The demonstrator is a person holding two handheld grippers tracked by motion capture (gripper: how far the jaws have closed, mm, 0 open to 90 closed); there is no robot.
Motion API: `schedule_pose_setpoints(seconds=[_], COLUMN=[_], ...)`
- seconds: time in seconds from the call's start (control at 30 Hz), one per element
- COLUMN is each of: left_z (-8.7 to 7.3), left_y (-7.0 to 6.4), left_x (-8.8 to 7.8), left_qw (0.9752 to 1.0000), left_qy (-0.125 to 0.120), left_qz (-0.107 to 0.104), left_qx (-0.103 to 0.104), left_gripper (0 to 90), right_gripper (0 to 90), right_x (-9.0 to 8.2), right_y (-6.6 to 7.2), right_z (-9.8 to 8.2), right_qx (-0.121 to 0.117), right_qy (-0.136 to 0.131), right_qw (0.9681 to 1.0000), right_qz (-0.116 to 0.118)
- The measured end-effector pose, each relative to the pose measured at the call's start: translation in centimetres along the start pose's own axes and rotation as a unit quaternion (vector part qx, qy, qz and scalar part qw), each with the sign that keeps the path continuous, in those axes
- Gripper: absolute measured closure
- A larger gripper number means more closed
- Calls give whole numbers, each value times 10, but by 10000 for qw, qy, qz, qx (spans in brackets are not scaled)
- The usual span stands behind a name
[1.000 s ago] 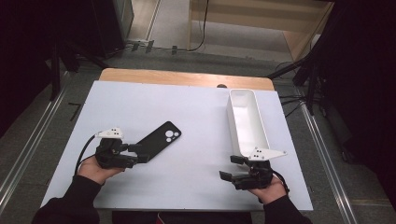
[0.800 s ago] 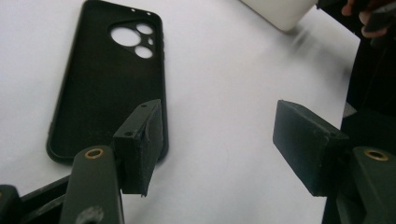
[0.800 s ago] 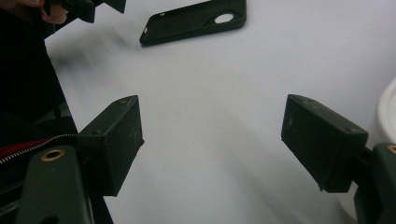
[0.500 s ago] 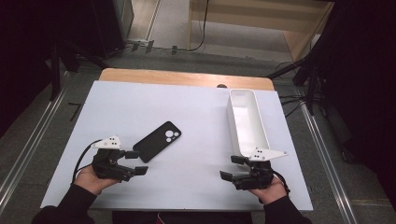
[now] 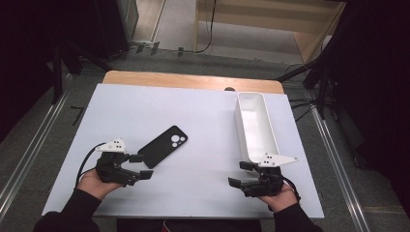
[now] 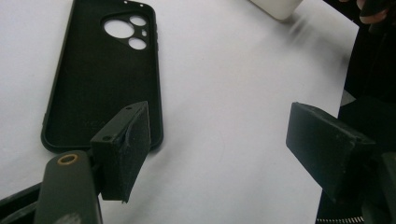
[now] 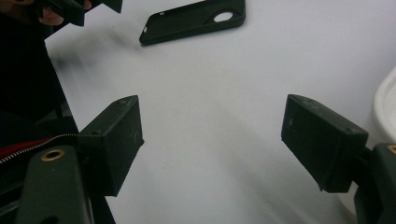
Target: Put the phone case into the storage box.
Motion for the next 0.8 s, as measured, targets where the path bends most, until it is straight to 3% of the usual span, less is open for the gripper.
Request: schedule_pose_setpoints(seconds=[0.5,0.8], left_z=[5,9], left_y=[7,16], left_x=[2,4], left_qw=[9999,9999], left_qy=[10,-29], left_qz=[120,164], left_qx=[54,-40], left_gripper=[217,217], right_gripper=[191,191], right_x=[1,1], right_y=[1,1], right_z=[0,0], right_qx=[-27,-23], right_qy=[49,47], right_qw=[10000,10000], right_qz=[19,35])
Point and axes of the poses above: each handheld gripper's, and its own axes: x roughly forward along the jaws, z roughly out of its top, y roughly to its left, the point moved 7 cm from there along x, roughly forward along the jaws, and after that the axes turned 5 degrees about y, right-handed, at the moved point
